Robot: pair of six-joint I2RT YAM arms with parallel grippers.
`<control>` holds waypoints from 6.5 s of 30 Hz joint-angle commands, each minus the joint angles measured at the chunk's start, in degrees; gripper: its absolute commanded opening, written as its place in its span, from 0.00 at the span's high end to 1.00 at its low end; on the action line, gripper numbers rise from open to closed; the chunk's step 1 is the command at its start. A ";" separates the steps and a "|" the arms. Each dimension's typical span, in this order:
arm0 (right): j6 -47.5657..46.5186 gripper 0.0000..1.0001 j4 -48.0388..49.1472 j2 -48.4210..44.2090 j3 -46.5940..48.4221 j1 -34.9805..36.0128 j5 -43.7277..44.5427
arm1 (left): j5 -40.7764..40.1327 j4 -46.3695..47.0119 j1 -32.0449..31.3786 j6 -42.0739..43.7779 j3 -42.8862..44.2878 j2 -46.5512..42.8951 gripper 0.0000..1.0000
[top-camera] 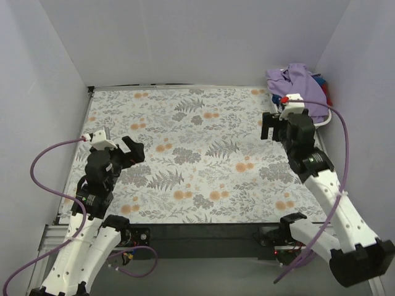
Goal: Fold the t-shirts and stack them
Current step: Grab the tshirt from the pile, then move the tshirt to the center of the board, then flatten the tshirt out
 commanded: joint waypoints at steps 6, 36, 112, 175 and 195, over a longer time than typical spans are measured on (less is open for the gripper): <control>2.15 0.11 6.82 28.03 20.90 -12.66 6.56 | -6.62 3.76 -3.86 -0.47 -5.09 -3.58 0.02; -9.89 0.99 1.83 37.85 45.08 -13.93 -9.43 | -7.51 4.20 -4.57 -0.39 -5.80 -3.05 0.02; 14.81 0.45 27.58 53.46 1.66 18.70 -26.04 | 4.36 -13.81 -4.57 -14.45 17.14 29.99 0.92; 8.83 0.93 6.22 55.31 47.95 -15.59 -17.79 | -2.33 6.84 16.97 -5.22 26.45 53.26 0.88; 11.37 0.46 17.46 42.74 1.24 17.53 -12.96 | 2.67 5.17 16.17 -9.61 4.85 28.88 0.32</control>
